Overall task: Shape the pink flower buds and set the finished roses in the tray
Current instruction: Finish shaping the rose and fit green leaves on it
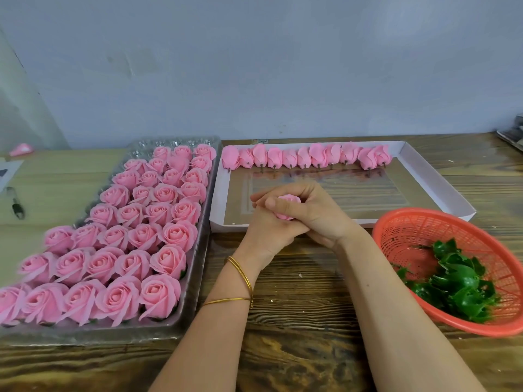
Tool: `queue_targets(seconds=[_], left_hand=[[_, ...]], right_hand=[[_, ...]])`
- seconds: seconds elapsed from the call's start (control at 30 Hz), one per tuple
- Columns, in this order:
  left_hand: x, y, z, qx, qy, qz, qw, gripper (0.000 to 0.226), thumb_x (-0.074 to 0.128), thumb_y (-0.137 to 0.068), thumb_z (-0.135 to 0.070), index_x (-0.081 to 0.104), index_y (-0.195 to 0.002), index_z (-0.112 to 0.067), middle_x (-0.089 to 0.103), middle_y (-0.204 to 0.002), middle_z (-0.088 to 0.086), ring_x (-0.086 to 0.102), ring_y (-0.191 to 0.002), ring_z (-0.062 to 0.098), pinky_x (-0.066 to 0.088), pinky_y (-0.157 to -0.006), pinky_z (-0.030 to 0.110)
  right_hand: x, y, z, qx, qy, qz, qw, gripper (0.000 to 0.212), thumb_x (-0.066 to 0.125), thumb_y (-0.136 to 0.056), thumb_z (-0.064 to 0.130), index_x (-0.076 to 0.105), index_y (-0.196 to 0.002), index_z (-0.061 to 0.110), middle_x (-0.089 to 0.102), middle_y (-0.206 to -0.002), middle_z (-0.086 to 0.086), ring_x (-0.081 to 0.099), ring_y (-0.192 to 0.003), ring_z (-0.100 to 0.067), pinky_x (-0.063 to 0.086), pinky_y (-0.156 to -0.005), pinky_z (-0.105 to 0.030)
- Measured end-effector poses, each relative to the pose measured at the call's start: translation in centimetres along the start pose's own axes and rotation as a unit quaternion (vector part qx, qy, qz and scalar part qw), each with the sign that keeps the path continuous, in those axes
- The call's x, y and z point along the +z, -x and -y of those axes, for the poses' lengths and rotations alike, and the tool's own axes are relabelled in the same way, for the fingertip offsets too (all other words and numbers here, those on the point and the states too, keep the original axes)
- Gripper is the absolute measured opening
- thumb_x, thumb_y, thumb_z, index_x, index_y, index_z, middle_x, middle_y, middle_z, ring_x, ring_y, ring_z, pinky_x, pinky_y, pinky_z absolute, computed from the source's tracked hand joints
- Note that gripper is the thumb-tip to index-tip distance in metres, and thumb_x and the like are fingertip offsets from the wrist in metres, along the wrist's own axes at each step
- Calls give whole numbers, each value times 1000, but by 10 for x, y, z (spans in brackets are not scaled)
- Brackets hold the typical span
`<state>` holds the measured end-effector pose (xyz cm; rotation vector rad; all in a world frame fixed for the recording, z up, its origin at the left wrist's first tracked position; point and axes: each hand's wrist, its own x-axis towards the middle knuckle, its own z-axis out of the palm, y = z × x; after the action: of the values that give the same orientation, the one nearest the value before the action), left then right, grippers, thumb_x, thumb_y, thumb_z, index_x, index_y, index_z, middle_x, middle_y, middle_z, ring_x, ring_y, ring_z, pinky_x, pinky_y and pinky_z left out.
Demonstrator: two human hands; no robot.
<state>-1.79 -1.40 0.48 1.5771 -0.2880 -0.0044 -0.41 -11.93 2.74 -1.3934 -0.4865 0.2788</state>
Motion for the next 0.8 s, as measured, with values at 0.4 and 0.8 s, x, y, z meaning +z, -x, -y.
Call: queue_targets(seconds=[0.4, 0.8], left_hand=[[-3, -2, 0, 10, -53, -25, 998, 42, 78, -66, -10, 65, -72, -50, 66, -74, -21, 66, -83, 2, 58, -75, 34], [-3, 0, 7, -2, -124, -99, 987, 42, 76, -77, -3, 50, -78, -36, 54, -70, -18, 58, -63, -12, 40, -54, -2]], right_hand=[[-6, 0, -5, -15, 68, -5, 998, 25, 78, -76, 6, 76, -98, 18, 73, -109, -7, 67, -108, -22, 53, -95, -30], [-5, 4, -6, 46, 134, -15, 990, 43, 78, -71, 40, 70, -112, 27, 72, -111, -3, 66, -108, -17, 53, -97, -37]])
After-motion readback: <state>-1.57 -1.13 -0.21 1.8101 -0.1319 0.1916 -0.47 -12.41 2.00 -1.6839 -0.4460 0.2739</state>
